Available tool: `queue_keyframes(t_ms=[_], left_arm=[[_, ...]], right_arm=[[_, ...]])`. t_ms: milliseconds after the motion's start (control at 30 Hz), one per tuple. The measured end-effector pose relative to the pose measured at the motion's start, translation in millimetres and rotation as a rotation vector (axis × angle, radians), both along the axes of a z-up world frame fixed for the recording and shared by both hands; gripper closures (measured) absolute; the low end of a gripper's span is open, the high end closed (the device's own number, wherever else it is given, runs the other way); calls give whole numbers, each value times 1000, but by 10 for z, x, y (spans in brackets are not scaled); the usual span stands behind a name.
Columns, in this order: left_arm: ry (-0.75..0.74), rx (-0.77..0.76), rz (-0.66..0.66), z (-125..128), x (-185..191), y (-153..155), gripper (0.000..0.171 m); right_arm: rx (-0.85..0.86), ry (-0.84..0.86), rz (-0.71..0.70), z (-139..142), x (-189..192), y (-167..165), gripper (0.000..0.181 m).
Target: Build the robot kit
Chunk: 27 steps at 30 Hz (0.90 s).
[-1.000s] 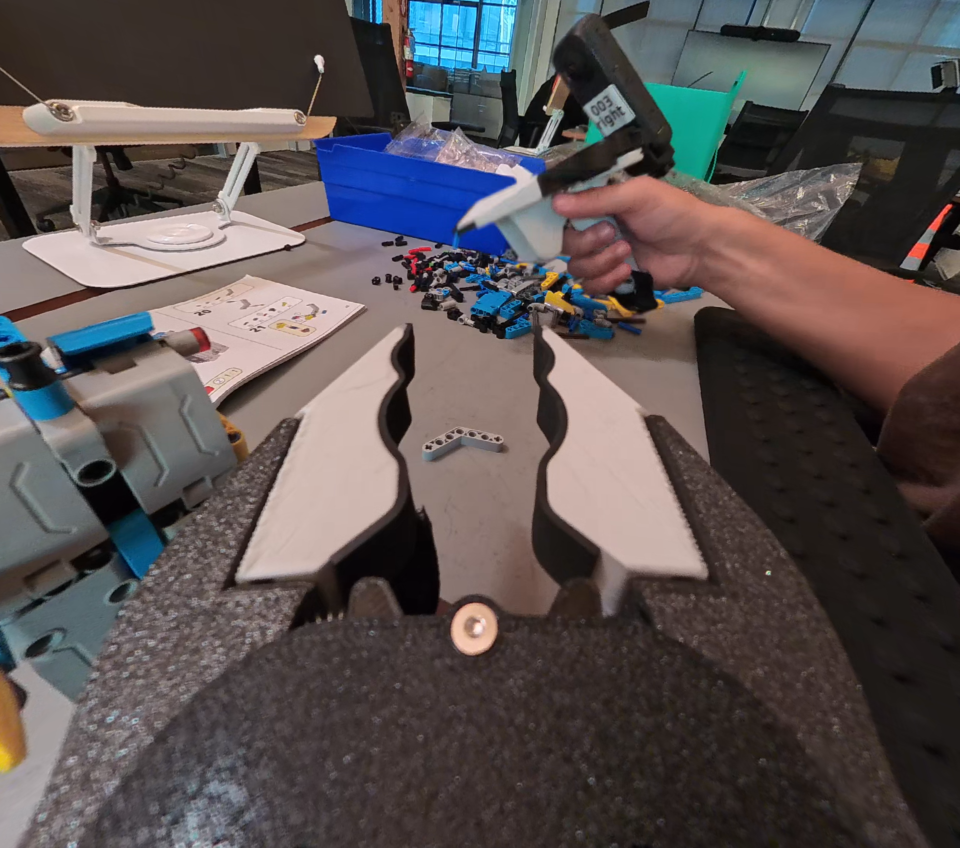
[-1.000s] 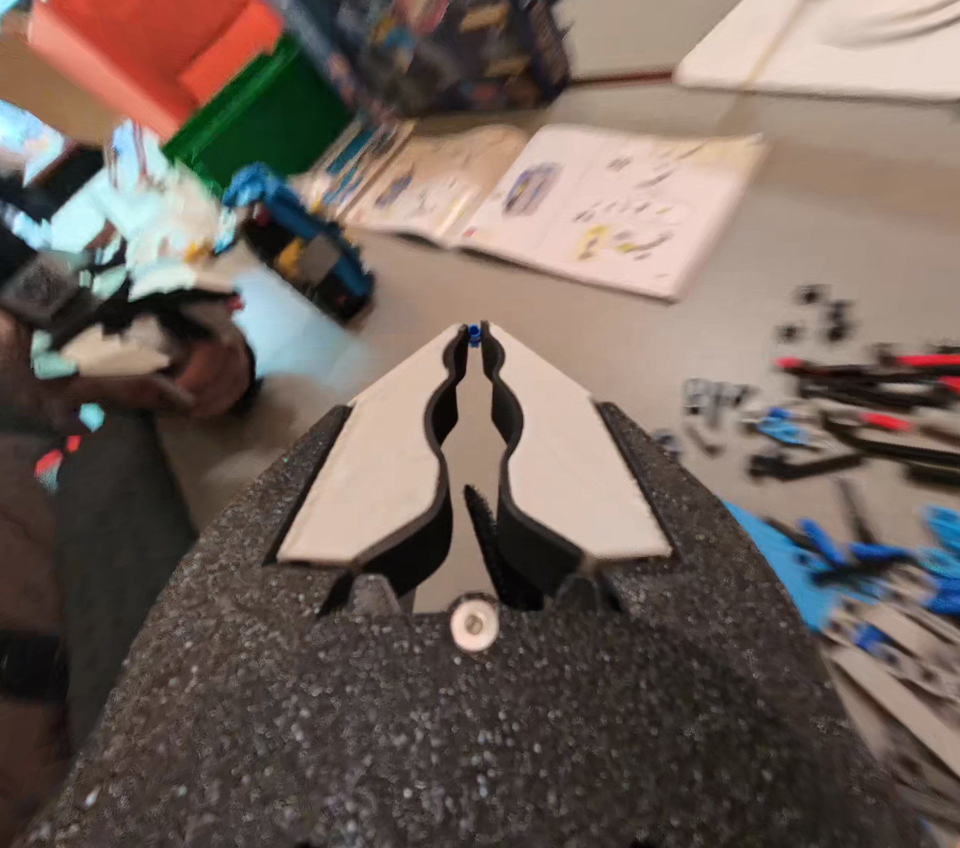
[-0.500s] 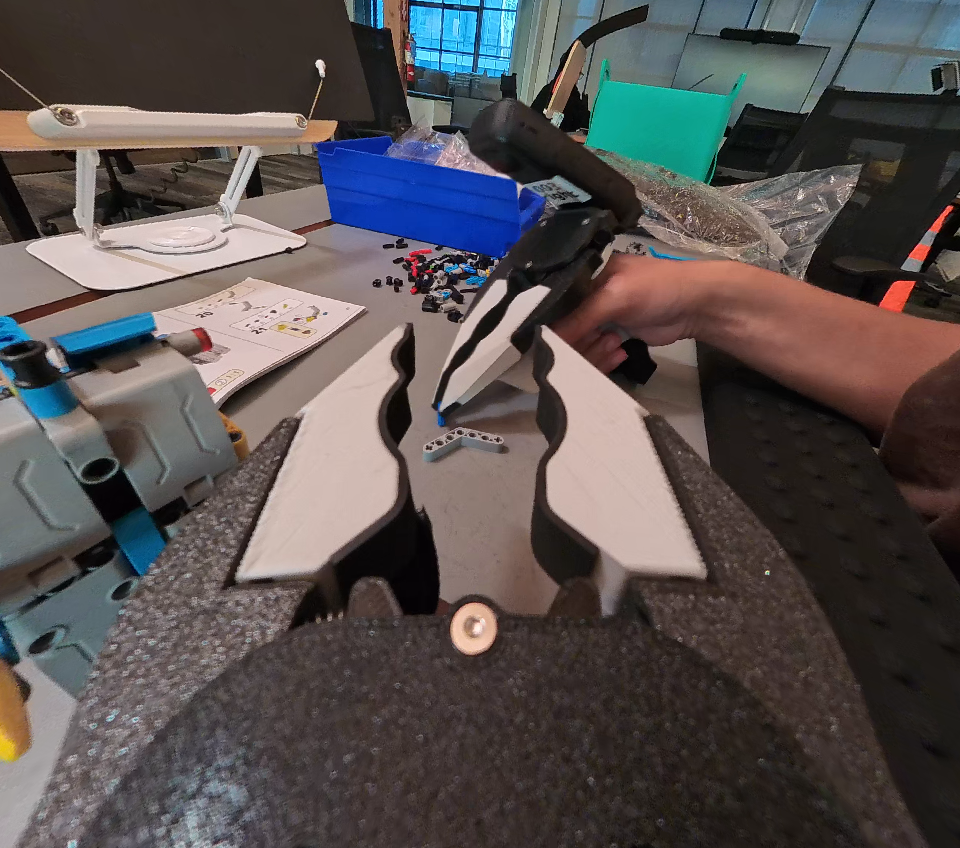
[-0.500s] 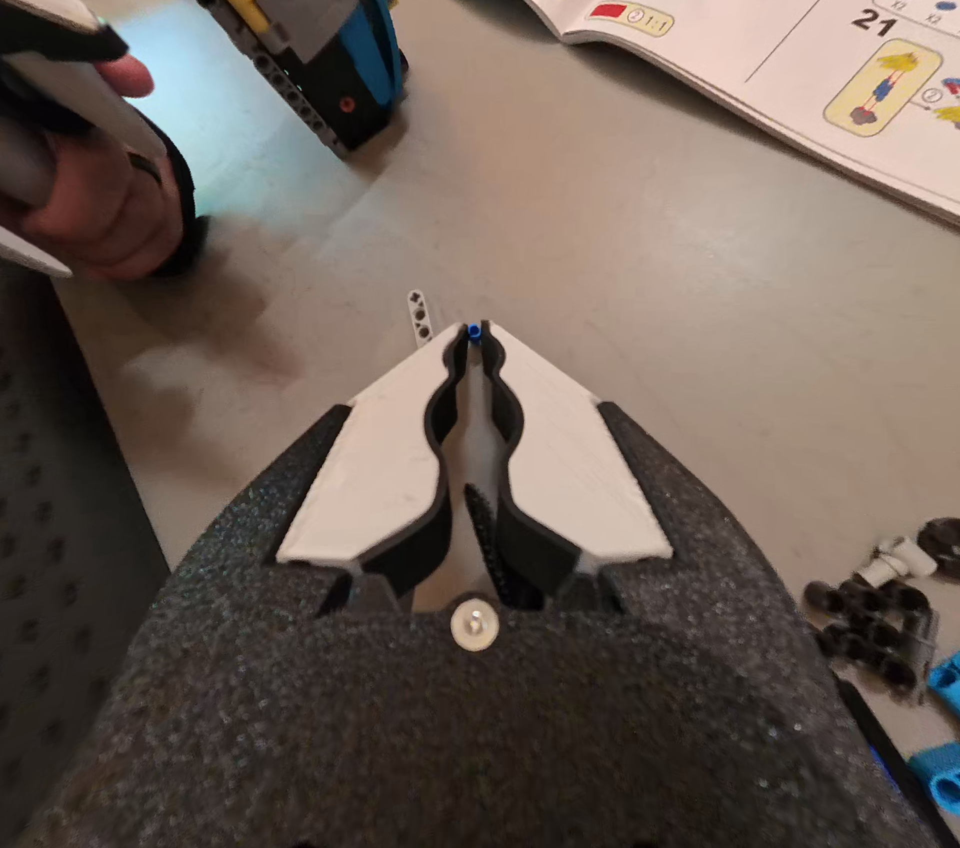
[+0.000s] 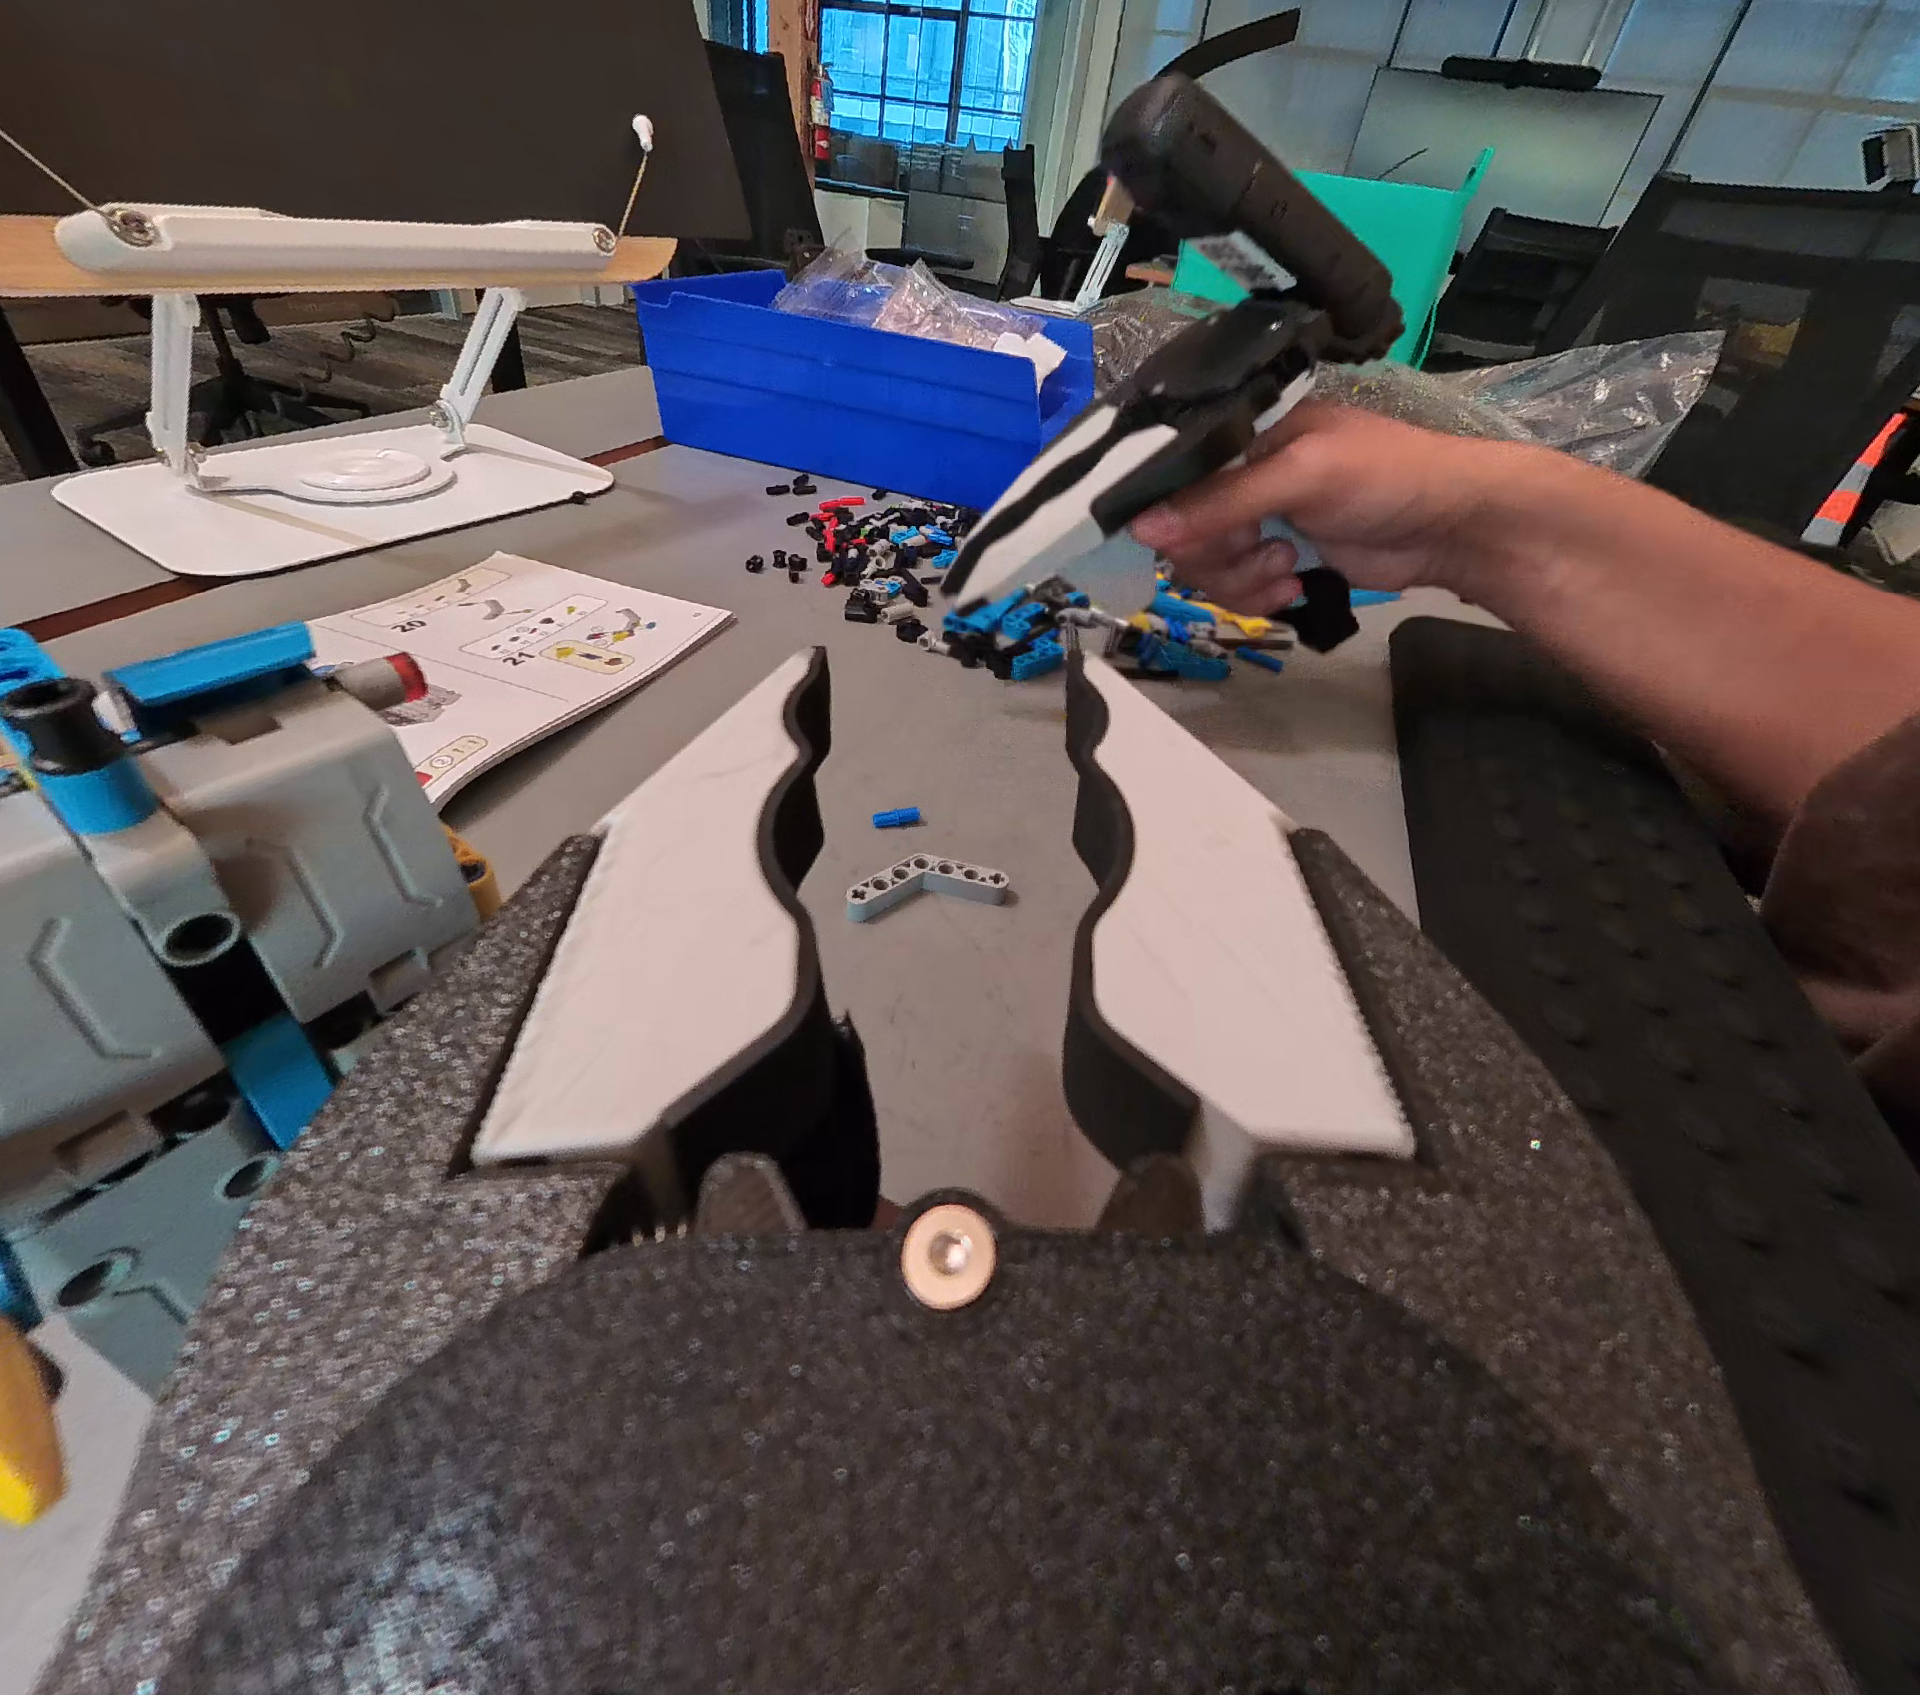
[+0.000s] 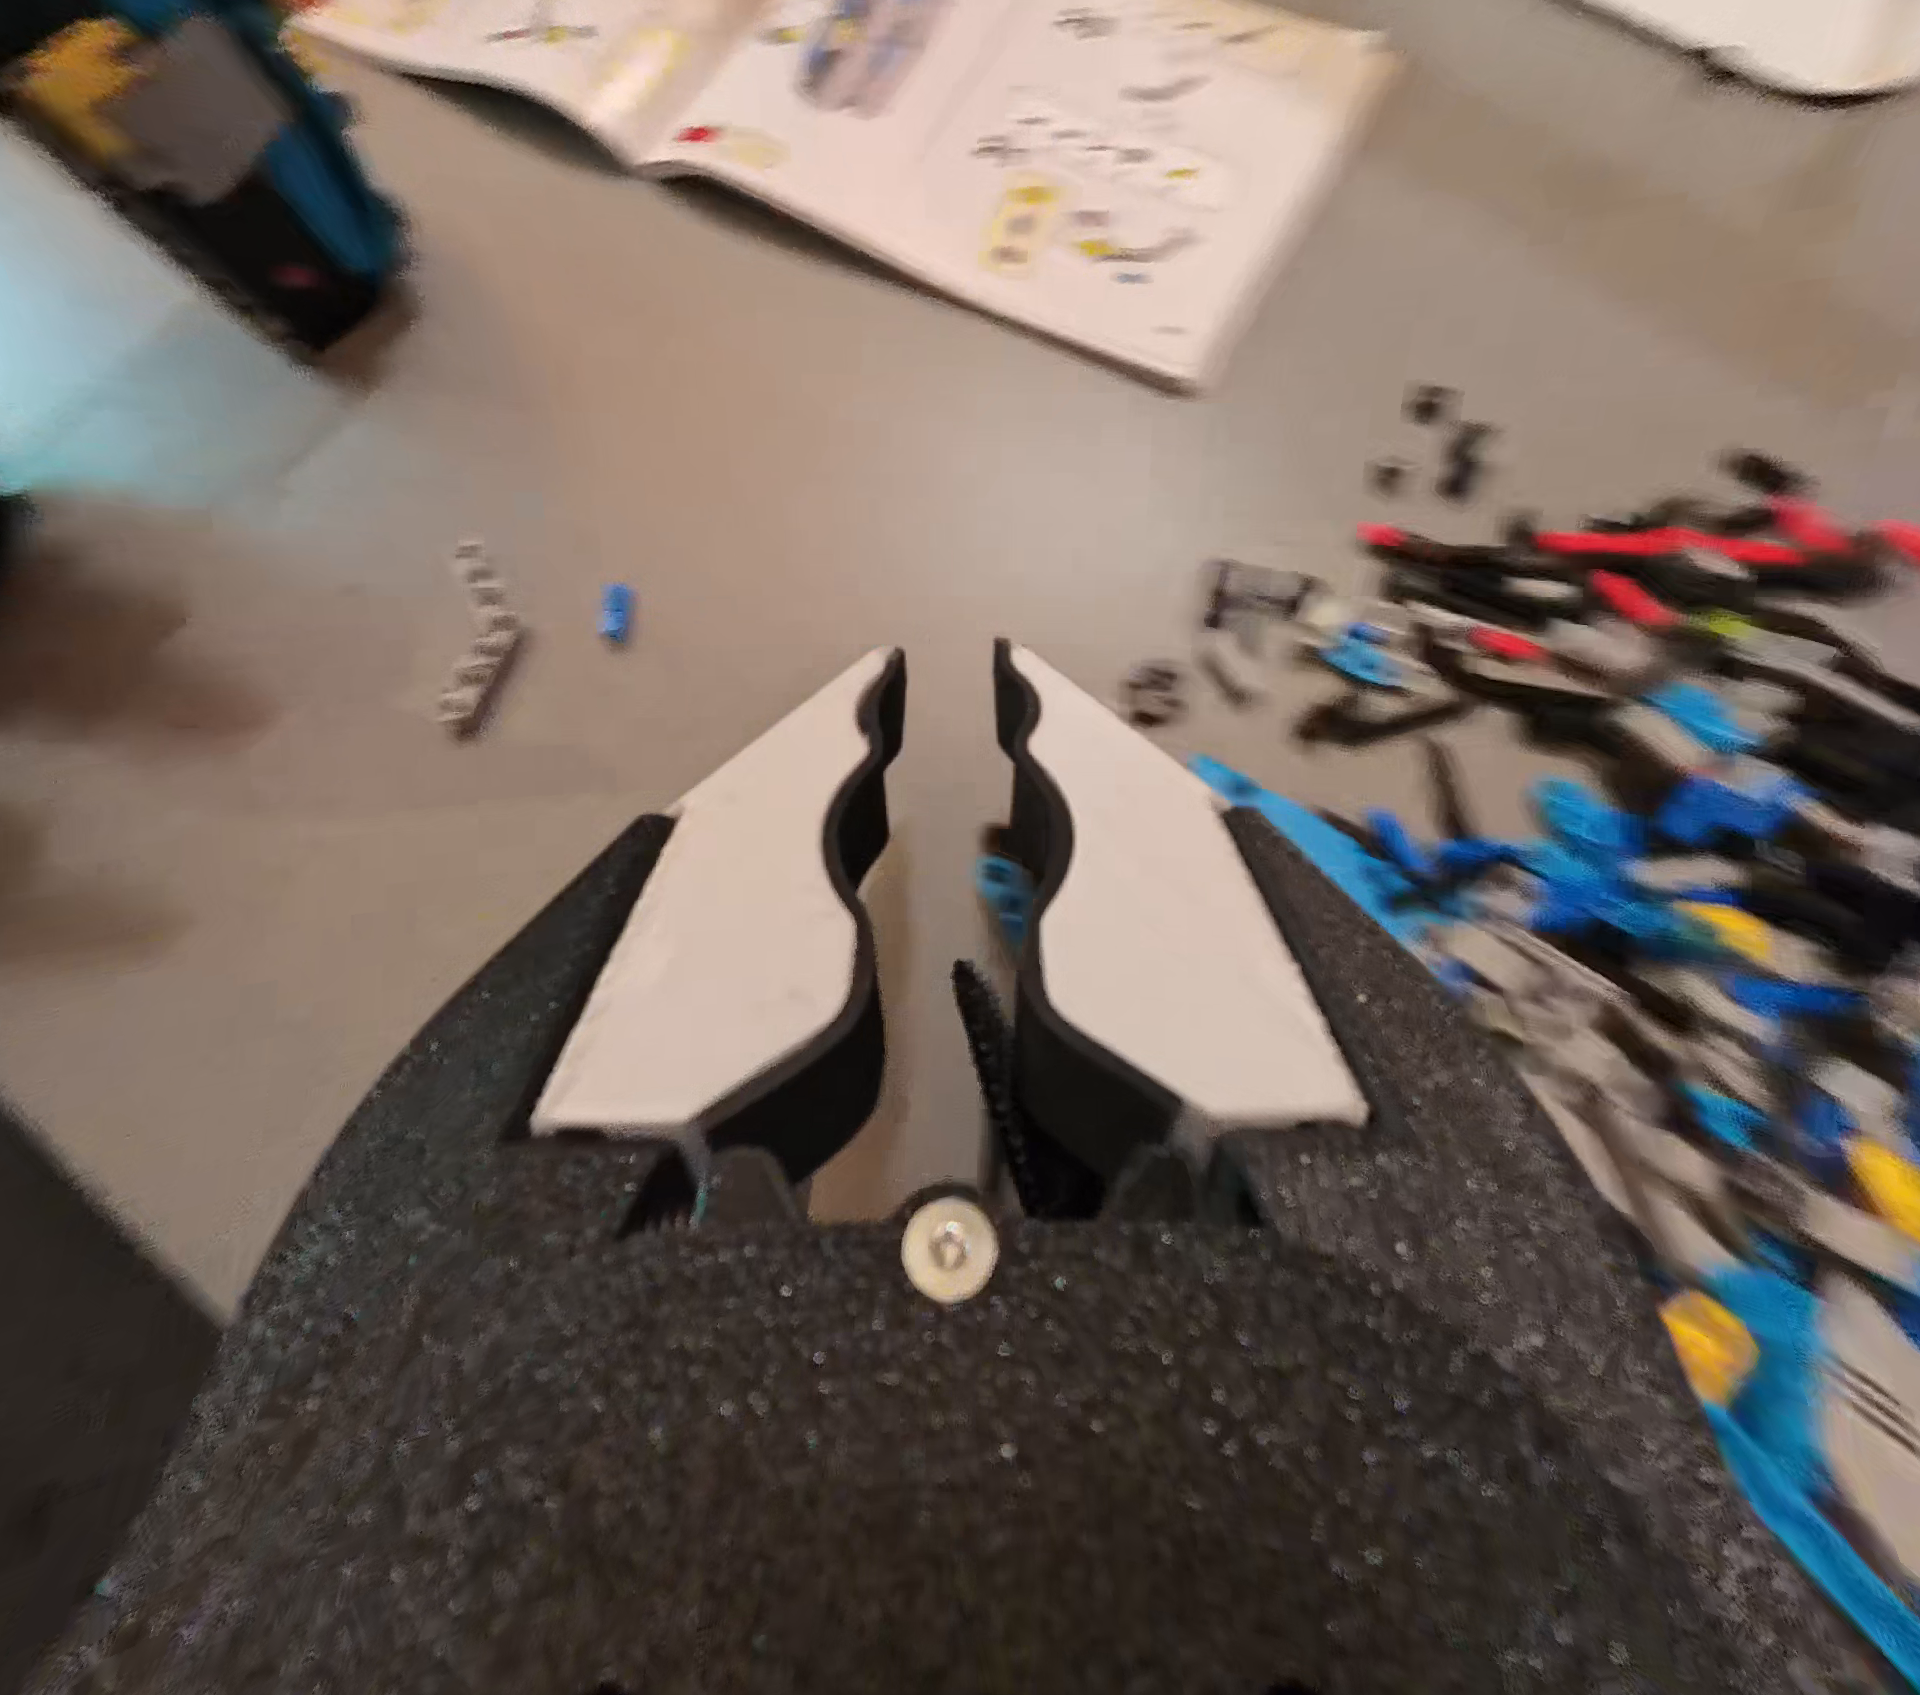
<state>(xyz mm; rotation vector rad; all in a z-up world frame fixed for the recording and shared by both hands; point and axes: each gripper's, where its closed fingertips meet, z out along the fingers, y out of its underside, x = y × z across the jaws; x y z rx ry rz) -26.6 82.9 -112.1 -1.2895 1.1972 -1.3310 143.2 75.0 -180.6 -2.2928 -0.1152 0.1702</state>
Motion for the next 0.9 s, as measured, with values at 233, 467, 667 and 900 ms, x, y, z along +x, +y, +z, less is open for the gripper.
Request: queue_keyframes(t_ms=[233, 467, 667, 900], left_arm=[[3, -2, -1, -5, 4, 0, 126], [0, 9, -1, 0, 0, -10, 126], [1, 1, -2, -2, 2, -3, 126], [4, -8, -3, -6, 4, 6, 126]], right_arm=[[-23, -139, -171, -52, 669, 51, 163], [-82, -161, -224, -228, 901, 234, 163], [-74, -106, -115, -216, 683, 161, 164], [-105, -81, -18, -278, 364, 15, 164]])
